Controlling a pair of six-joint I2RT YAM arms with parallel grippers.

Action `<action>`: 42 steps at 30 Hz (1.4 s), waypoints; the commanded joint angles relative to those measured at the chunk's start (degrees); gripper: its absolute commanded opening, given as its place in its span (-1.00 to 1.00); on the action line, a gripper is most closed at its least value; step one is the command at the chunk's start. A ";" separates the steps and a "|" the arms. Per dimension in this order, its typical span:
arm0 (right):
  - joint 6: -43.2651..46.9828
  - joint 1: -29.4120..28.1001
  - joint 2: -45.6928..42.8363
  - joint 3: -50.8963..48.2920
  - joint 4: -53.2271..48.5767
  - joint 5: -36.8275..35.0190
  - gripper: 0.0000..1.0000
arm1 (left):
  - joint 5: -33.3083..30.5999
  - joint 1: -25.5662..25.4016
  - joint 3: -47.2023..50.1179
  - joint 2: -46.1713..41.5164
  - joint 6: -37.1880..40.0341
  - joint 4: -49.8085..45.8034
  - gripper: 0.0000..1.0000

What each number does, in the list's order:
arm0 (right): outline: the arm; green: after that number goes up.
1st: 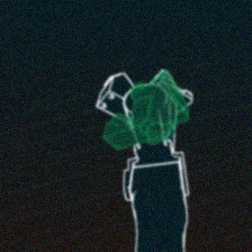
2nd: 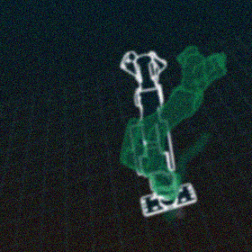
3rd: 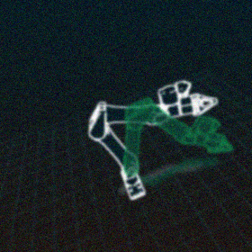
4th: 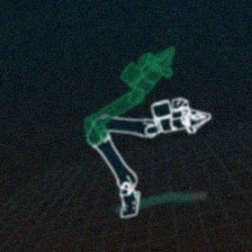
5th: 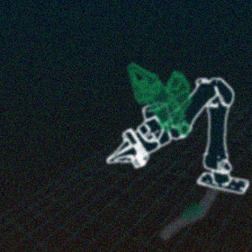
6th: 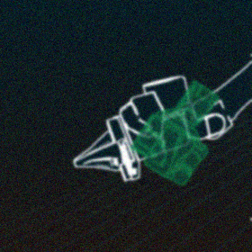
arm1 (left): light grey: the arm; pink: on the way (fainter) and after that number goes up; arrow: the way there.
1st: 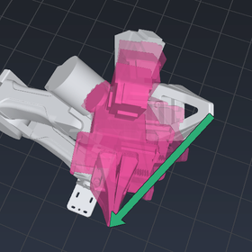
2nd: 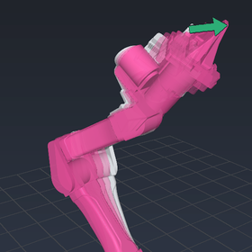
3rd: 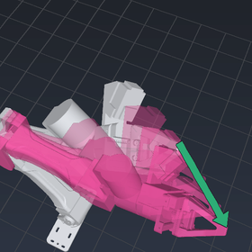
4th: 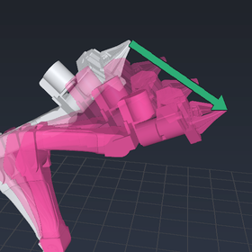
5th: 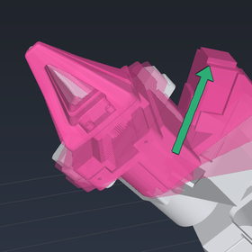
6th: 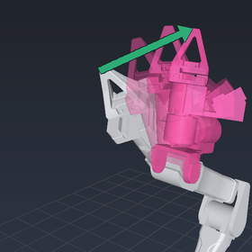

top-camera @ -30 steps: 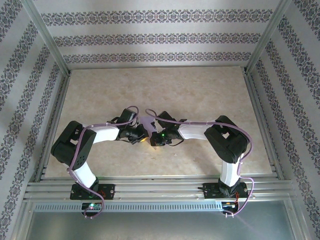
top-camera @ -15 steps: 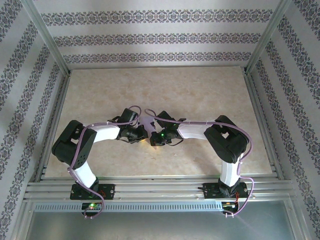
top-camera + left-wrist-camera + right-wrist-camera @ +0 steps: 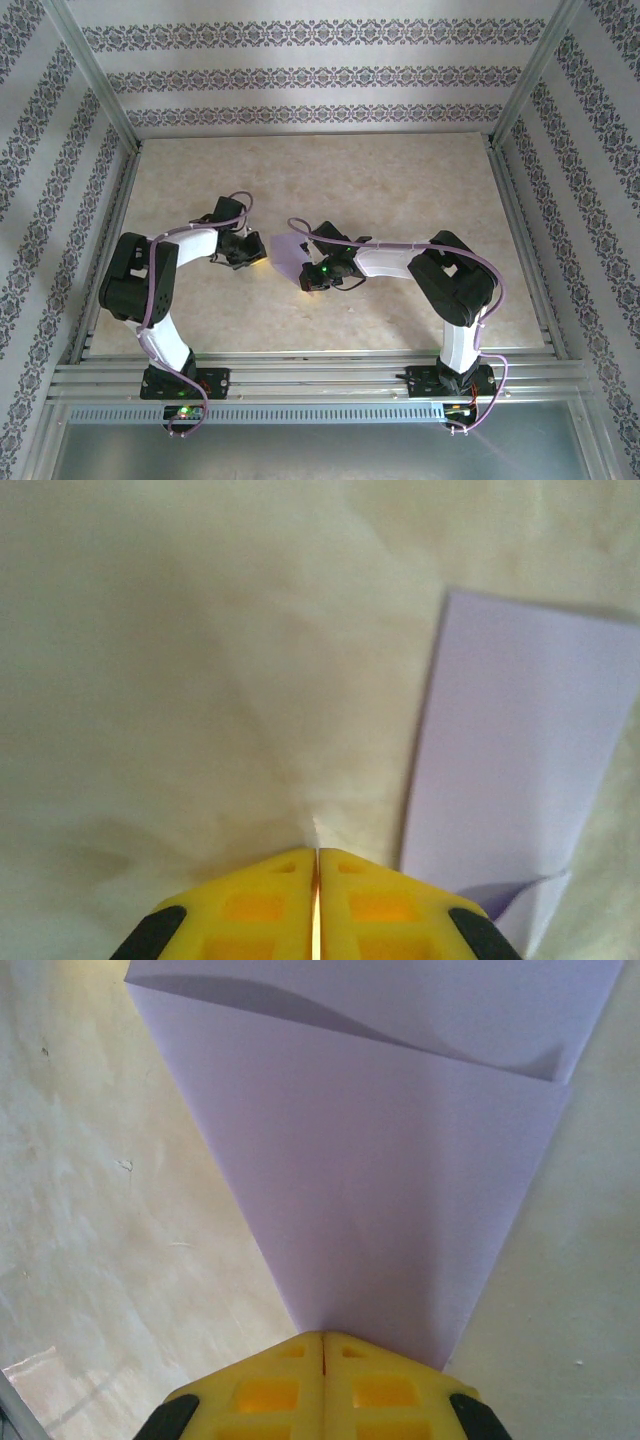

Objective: Fold a paper plane with a square sheet of paper (pick it up from the middle)
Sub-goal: Third fold the triangle at the center of the table, then fourth fold the wing at the center of the table.

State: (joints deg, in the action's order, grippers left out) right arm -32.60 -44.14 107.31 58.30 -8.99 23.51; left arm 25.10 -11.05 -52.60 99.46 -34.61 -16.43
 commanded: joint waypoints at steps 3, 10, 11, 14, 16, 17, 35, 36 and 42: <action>-0.23 0.76 -0.70 -3.07 -4.43 -1.93 -0.95 | -1.68 1.31 -1.92 -6.73 1.38 -4.57 -0.72; -5.87 2.68 -10.44 -6.40 13.03 -0.42 -0.66 | 8.89 -0.66 7.33 -13.10 -12.17 10.06 -0.54; -6.59 2.79 -11.59 -7.18 14.39 -1.97 -0.58 | 9.37 -1.32 8.48 -13.44 -13.77 11.77 -0.50; -9.03 3.32 -14.02 -9.49 16.71 -6.35 -0.47 | 10.45 -3.32 11.75 -14.41 -17.34 16.11 -0.32; -9.41 3.47 -14.08 -9.57 16.71 -6.23 -0.47 | 10.33 -4.52 13.79 -15.05 -19.15 17.77 -0.21; -9.54 3.32 -13.85 -9.48 16.62 -5.91 -0.47 | 10.32 -4.90 14.58 -15.30 -19.87 18.46 -0.17; -4.08 -0.47 -19.05 -10.30 14.80 -11.01 -0.54 | 12.22 -8.96 17.22 -9.13 -27.11 30.46 -0.38; -3.80 -0.93 -18.33 -9.87 14.80 -10.15 -0.55 | 12.49 -9.03 17.05 -8.75 -27.38 31.06 -0.41; -5.85 -2.79 -11.69 -7.25 15.37 -8.06 -0.59 | 12.57 -10.05 15.34 -5.84 -28.23 32.69 -0.46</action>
State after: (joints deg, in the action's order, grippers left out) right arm -38.46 -46.39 92.90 49.52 6.28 14.48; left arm 36.99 -20.16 -35.86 92.62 -61.58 12.93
